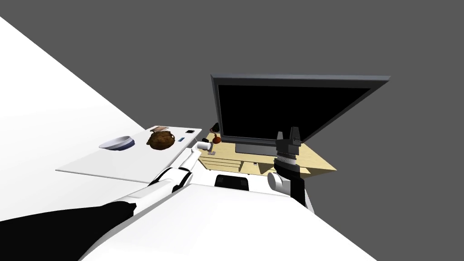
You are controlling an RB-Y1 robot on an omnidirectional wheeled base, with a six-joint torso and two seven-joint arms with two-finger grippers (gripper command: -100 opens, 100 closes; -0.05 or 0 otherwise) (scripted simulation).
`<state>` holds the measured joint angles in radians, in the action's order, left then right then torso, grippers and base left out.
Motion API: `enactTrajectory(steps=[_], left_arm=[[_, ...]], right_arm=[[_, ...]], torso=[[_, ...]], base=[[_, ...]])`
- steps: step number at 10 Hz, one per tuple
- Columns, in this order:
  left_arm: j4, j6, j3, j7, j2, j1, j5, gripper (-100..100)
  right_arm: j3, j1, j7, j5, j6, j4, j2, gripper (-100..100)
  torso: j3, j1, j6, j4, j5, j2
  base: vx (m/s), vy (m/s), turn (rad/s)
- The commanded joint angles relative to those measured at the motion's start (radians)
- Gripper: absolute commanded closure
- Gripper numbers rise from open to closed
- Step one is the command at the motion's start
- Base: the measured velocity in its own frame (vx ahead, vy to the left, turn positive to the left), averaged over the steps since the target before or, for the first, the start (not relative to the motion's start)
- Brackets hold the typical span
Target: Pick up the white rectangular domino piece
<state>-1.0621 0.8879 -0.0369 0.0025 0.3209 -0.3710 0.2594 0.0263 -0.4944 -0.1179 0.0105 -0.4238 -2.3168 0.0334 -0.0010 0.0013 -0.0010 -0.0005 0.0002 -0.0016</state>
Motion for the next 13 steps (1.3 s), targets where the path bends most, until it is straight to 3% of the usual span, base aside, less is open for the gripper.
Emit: enactTrajectory(steps=[1,9,13], left_arm=[[0.028,0.022,-0.002,0.001,-0.004,-0.01,0.003,-100],[0.225,0.202,-0.017,0.002,-0.026,-0.072,0.052,-100],[0.281,0.255,-0.021,0.003,-0.035,-0.089,0.066,-100]], right_arm=[[0.0,0.0,0.0,0.0,0.0,0.0,0.0,0],[0.0,0.0,0.0,0.0,0.0,0.0,0.0,0],[0.0,0.0,0.0,0.0,0.0,0.0,0.0,0]], torso=[[0.0,0.0,0.0,0.0,0.0,0.0],[0.0,0.001,0.0,0.0,0.0,-0.001],[0.0,0.0,0.0,0.0,0.0,-0.001]], base=[[0.022,0.031,-0.034],[0.03,0.043,-0.06],[0.036,0.031,-0.037]])
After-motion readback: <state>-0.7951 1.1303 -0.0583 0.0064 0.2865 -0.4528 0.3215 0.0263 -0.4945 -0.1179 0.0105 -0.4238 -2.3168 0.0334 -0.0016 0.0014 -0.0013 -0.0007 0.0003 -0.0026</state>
